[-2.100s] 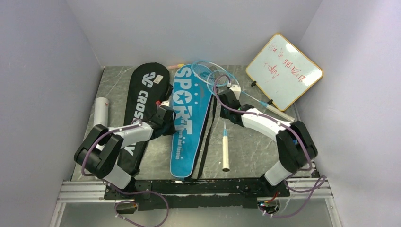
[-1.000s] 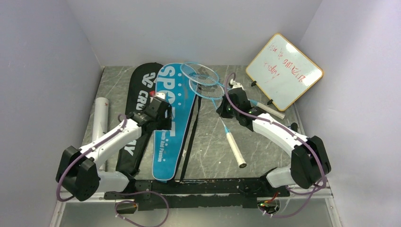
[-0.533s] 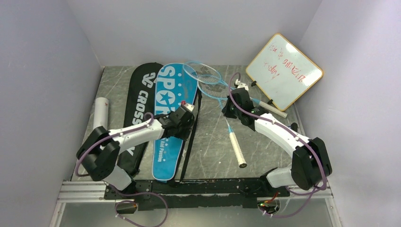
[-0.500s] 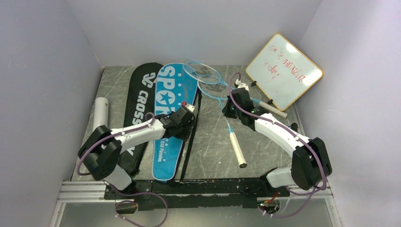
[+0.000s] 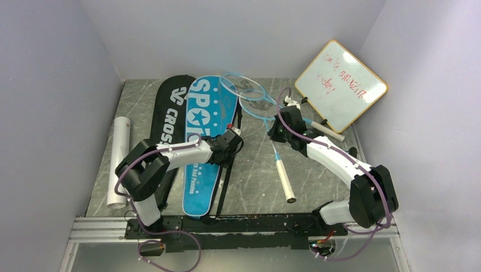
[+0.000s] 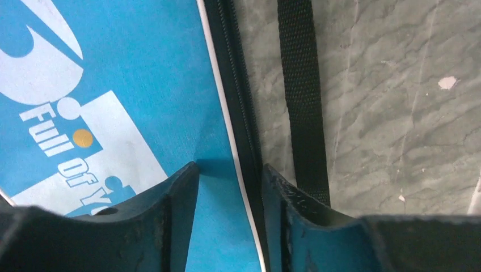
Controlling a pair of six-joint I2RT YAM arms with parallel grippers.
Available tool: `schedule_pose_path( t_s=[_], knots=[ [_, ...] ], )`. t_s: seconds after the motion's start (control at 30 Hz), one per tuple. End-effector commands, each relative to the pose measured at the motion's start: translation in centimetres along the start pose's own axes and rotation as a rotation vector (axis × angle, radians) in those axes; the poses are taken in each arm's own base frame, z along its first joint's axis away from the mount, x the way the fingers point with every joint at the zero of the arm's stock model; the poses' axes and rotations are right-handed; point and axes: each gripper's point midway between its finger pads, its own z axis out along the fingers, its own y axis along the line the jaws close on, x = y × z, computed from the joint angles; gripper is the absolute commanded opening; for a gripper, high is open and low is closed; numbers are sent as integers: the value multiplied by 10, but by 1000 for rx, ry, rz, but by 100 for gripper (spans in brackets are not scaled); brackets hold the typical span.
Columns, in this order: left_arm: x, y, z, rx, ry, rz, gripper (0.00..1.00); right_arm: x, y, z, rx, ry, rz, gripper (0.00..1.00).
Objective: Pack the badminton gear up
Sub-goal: Open the racket bag at the center of the board.
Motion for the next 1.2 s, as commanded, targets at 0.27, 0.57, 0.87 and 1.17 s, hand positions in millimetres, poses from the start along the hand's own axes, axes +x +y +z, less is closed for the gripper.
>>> schedule_pose_path(
  t_s=[0.27,0.57,0.87,1.17],
  knots=[
    [-41,17,-46,-45,-149,-75,5,-23,9,-32,-54,-79,-5,0],
    [-60,16,-69,178,-150,-204,5,-30,-11,-55,57,-108,28,0],
    [-55,21,-63,458,-145,-359,5,-21,-38,-65,180,-88,6,0],
    [-57,-1,-60,669,-106,-396,5,20,-12,-71,-47,0,-74,0]
  ],
)
